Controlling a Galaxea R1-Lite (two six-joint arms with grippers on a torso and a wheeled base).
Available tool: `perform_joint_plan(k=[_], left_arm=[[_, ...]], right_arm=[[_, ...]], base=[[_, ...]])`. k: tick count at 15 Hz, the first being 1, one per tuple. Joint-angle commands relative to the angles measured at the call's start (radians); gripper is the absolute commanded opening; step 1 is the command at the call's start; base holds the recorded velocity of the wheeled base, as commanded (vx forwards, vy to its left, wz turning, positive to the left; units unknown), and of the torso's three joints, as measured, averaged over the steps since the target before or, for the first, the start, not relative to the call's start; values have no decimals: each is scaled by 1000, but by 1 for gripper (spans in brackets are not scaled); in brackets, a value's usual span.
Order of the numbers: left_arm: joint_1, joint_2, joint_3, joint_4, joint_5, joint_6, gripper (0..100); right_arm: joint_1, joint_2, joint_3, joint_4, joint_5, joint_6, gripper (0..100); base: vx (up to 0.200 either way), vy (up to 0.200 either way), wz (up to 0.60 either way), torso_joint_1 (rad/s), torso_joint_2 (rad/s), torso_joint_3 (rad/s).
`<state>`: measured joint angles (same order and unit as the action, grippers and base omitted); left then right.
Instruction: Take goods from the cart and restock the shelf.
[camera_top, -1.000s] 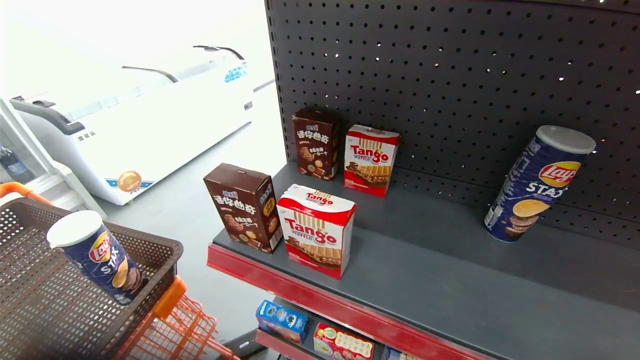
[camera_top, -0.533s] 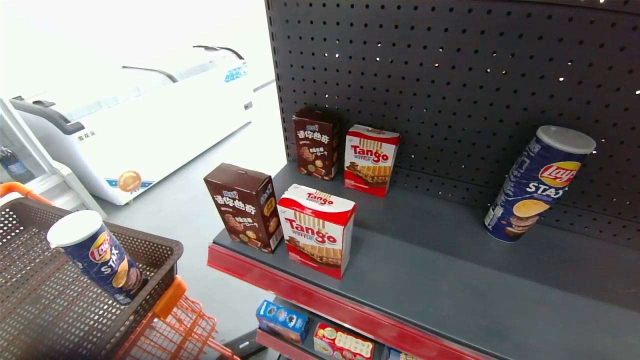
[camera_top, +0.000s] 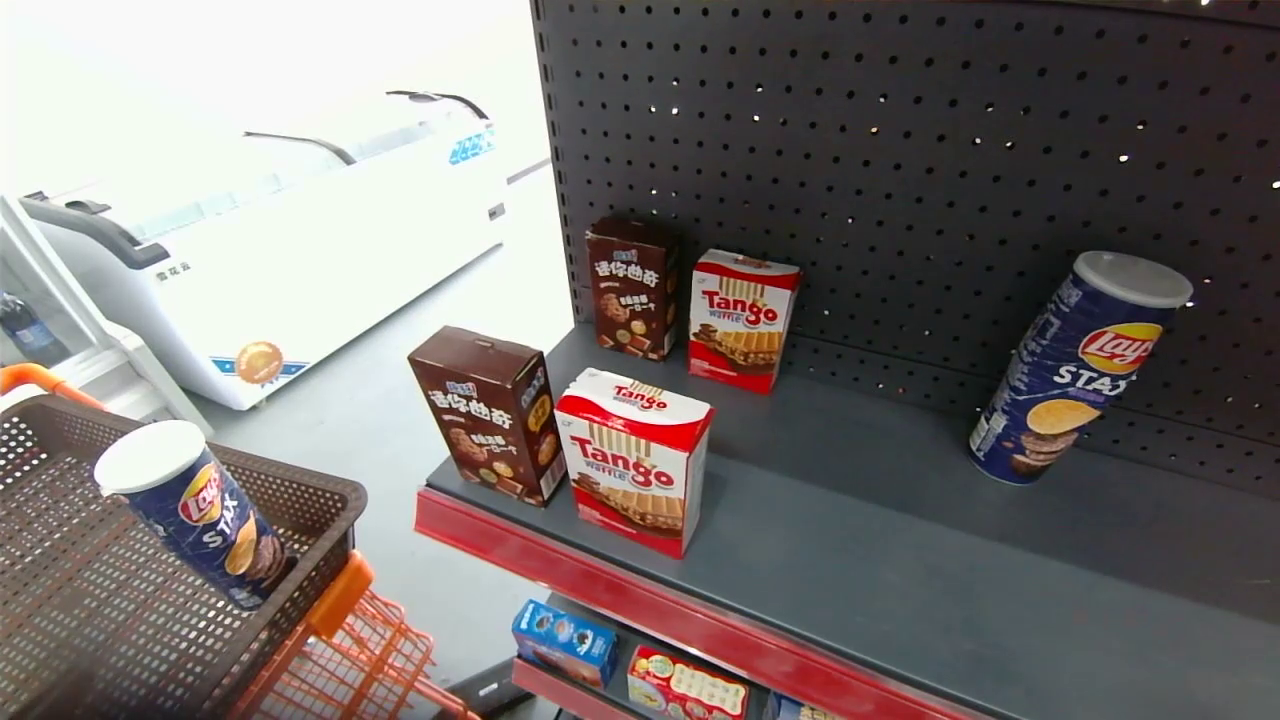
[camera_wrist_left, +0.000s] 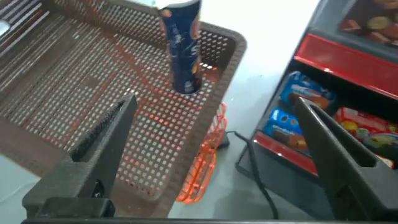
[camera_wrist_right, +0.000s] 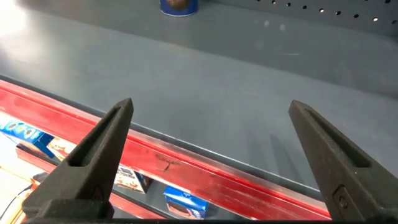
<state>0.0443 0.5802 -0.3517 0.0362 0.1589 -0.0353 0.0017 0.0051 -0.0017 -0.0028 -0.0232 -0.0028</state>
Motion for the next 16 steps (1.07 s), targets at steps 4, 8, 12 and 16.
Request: perform_joint_plan(k=[4, 8, 12, 16], left_arm=[[227, 504, 65, -364, -82, -3, 100], [220, 814, 146, -812, -127, -8, 100], [232, 1027, 178, -1168, -124, 11, 100], [232, 1185, 165, -1343, -124, 11, 100]], right_arm=[[0, -1, 0, 0, 0, 0, 100], [0, -1, 0, 0, 0, 0, 100], [0, -1, 0, 0, 0, 0, 100], [0, -1, 0, 0, 0, 0, 100]], base=[[0, 0, 0, 0, 0, 0], [0, 0, 0, 0, 0, 0], [0, 0, 0, 0, 0, 0], [0, 0, 0, 0, 0, 0]])
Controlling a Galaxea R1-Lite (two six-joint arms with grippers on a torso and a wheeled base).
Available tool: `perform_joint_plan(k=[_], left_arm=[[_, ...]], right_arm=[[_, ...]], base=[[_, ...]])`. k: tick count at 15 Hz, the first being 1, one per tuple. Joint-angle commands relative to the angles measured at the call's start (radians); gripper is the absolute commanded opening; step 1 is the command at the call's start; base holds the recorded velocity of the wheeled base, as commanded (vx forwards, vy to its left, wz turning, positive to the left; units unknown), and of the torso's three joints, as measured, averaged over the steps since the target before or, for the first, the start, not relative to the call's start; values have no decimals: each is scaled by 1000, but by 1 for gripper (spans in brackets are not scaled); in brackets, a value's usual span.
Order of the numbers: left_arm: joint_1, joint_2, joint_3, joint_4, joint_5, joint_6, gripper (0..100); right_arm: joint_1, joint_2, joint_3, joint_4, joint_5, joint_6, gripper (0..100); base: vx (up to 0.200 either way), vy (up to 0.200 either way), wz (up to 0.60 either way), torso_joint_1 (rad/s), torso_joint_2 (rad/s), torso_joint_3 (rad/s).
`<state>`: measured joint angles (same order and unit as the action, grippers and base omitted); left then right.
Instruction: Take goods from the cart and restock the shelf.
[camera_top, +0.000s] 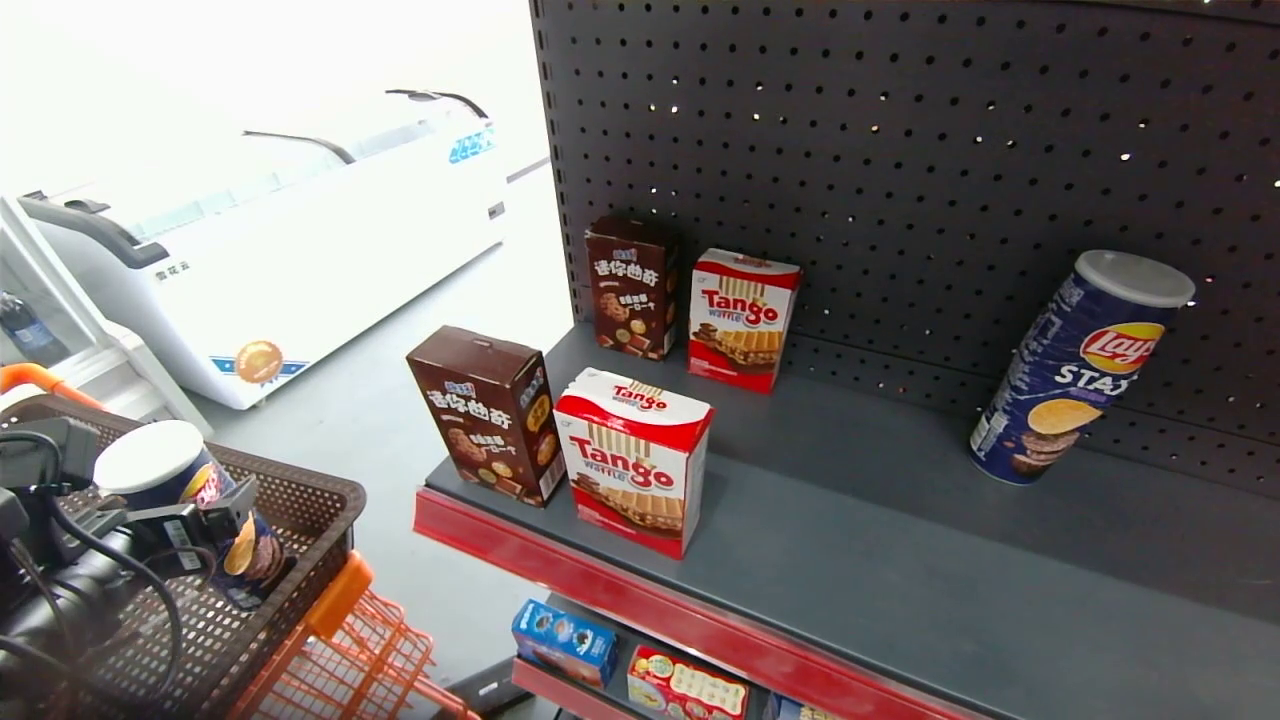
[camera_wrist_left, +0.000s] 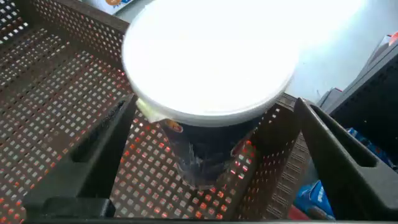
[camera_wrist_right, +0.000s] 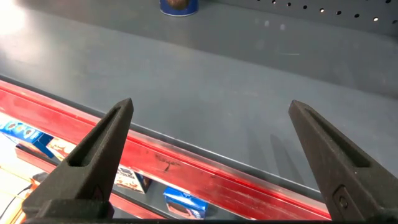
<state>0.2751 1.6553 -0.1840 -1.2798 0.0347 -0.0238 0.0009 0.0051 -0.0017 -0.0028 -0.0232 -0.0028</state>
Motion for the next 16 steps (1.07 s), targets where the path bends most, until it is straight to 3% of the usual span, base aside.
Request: perform_joint_plan(k=[1, 3, 10, 11, 16], left_arm=[[3, 149, -2, -78, 1, 1, 100], [12, 235, -3, -173, 1, 7, 100], [38, 296, -95, -177, -1, -2, 100], [38, 308, -98, -181, -1, -7, 0], [36, 294, -129, -194, 1, 22, 0]], right_arm=[[1, -1, 0, 0, 0, 0, 100], [1, -1, 0, 0, 0, 0, 100], [1, -1, 0, 0, 0, 0, 100], [1, -1, 0, 0, 0, 0, 100], [1, -1, 0, 0, 0, 0, 100]], base=[[0, 0, 0, 0, 0, 0], [0, 0, 0, 0, 0, 0], [0, 0, 0, 0, 0, 0], [0, 0, 0, 0, 0, 0], [0, 0, 0, 0, 0, 0]])
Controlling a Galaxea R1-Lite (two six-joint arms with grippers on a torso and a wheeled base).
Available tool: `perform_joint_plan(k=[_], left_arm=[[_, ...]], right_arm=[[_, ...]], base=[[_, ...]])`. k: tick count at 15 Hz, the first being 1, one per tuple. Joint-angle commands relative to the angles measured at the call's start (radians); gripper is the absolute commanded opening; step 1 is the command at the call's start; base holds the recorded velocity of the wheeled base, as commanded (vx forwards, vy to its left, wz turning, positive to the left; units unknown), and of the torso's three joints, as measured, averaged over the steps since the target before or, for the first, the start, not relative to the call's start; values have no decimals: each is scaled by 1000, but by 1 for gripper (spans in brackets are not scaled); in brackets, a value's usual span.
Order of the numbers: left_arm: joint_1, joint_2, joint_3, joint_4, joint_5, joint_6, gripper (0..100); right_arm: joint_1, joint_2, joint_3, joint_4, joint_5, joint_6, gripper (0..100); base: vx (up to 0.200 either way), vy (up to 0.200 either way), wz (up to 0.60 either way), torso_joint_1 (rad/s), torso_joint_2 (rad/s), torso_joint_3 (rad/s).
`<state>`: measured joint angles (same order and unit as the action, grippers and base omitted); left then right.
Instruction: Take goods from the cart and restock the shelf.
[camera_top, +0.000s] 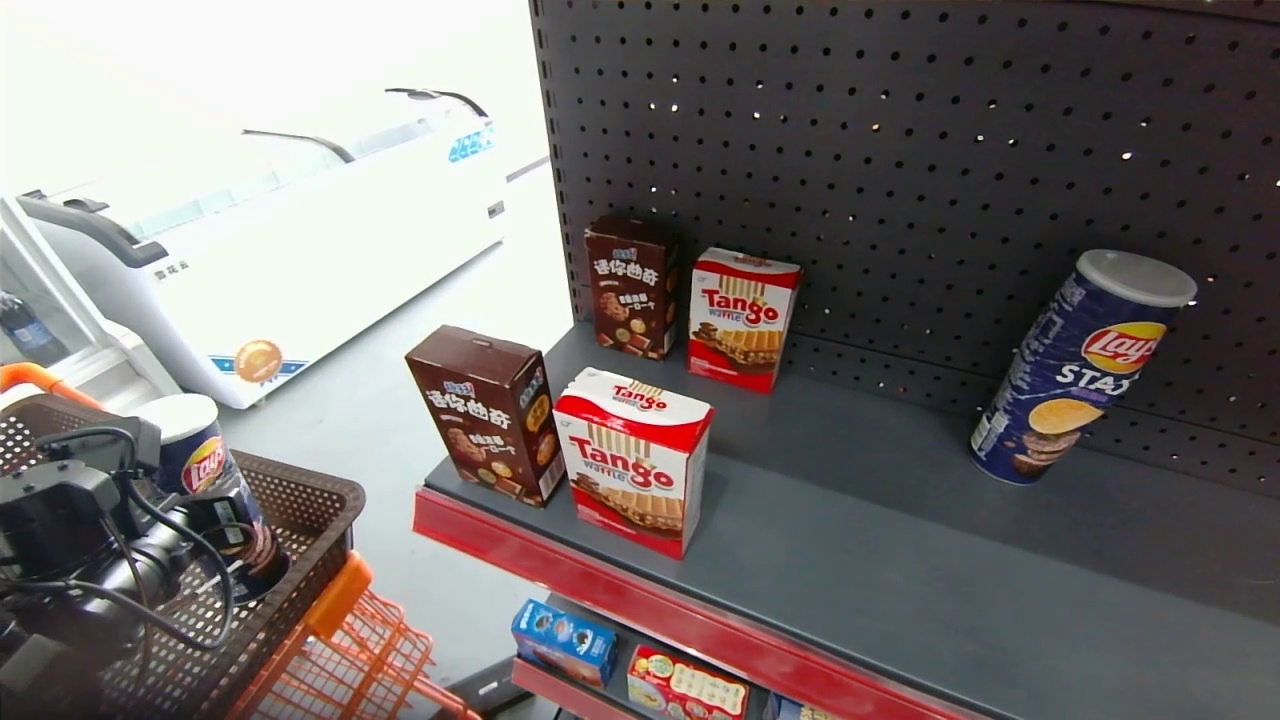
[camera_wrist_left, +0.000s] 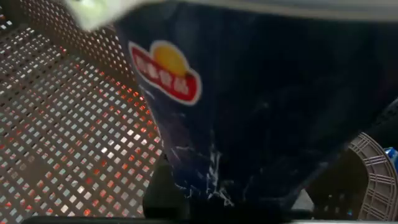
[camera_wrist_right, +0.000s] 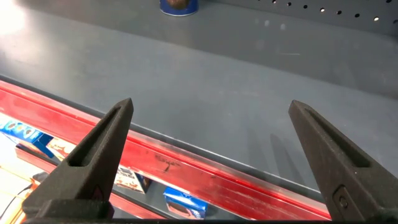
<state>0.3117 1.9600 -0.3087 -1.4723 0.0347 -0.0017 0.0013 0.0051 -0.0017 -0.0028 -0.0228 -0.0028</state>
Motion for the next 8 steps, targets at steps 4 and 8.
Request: perform_joint_plan(k=[4, 8], left_arm=[[-6, -124, -27, 18, -9, 48, 0], [-8, -421, -52, 256, -151, 81, 0]], right_arm=[[0, -1, 0, 0, 0, 0, 100], [0, -1, 0, 0, 0, 0, 100]], base=[[0, 0, 0, 0, 0, 0], [0, 0, 0, 0, 0, 0]])
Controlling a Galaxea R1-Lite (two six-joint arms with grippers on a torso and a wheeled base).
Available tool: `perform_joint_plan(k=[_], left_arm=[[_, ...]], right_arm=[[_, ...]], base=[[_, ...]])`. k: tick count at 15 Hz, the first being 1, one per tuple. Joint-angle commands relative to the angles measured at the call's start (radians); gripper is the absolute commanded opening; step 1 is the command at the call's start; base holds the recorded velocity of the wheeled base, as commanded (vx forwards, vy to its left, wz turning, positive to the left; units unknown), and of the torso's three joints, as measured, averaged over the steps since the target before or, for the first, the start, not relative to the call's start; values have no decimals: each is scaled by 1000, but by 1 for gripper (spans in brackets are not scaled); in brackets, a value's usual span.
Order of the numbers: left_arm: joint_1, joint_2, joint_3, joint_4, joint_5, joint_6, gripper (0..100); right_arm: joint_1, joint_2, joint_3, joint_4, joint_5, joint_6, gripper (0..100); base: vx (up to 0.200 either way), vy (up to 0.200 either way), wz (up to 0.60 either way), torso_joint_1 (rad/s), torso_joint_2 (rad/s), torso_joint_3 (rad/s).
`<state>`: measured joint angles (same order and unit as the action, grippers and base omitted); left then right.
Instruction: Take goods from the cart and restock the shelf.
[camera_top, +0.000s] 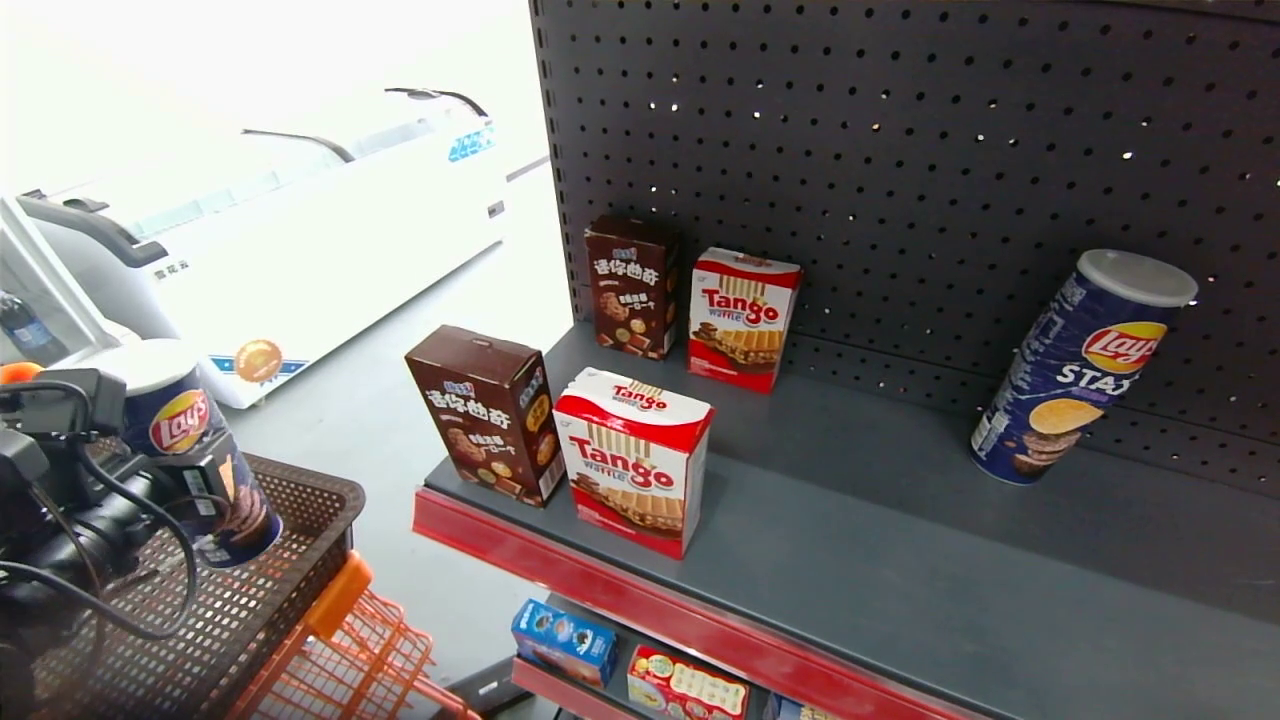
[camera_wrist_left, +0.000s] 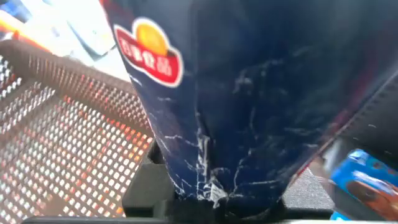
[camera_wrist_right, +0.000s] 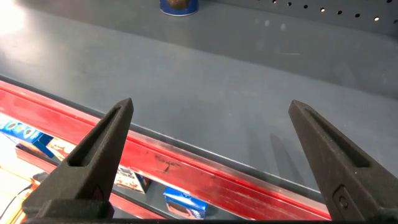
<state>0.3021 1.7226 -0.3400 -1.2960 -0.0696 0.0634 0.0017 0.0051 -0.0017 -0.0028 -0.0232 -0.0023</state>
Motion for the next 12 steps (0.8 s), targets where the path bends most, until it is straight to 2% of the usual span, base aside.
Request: perform_joint_plan(k=[1, 2, 5, 6, 7, 8, 9, 10, 12], left_arm=[[0, -192, -33, 80, -55, 13, 0], [-3, -213, -34, 80, -65, 15, 0], [-81, -291, -10, 119, -68, 18, 0], [-135, -330, 13, 138, -68, 16, 0], [-135, -330, 13, 138, -68, 16, 0], [-256, -411, 82, 158, -72, 10, 0], [-331, -443, 110, 158, -67, 1, 0], [-367, -472, 150, 165, -72, -8, 0], [-419, -523, 161, 213, -102, -11, 0]], right_arm=[[0, -1, 0, 0, 0, -1, 100], [0, -1, 0, 0, 0, -1, 100], [0, -1, 0, 0, 0, -1, 100], [0, -1, 0, 0, 0, -1, 100], [0, -1, 0, 0, 0, -1, 100], [0, -1, 0, 0, 0, -1, 100], [0, -1, 0, 0, 0, -1, 100], [0, -1, 0, 0, 0, -1, 100], [0, -1, 0, 0, 0, -1, 100]], base=[[0, 0, 0, 0, 0, 0], [0, 0, 0, 0, 0, 0], [0, 0, 0, 0, 0, 0], [0, 0, 0, 0, 0, 0], [0, 0, 0, 0, 0, 0], [0, 0, 0, 0, 0, 0], [0, 0, 0, 0, 0, 0], [0, 0, 0, 0, 0, 0], [0, 0, 0, 0, 0, 0]])
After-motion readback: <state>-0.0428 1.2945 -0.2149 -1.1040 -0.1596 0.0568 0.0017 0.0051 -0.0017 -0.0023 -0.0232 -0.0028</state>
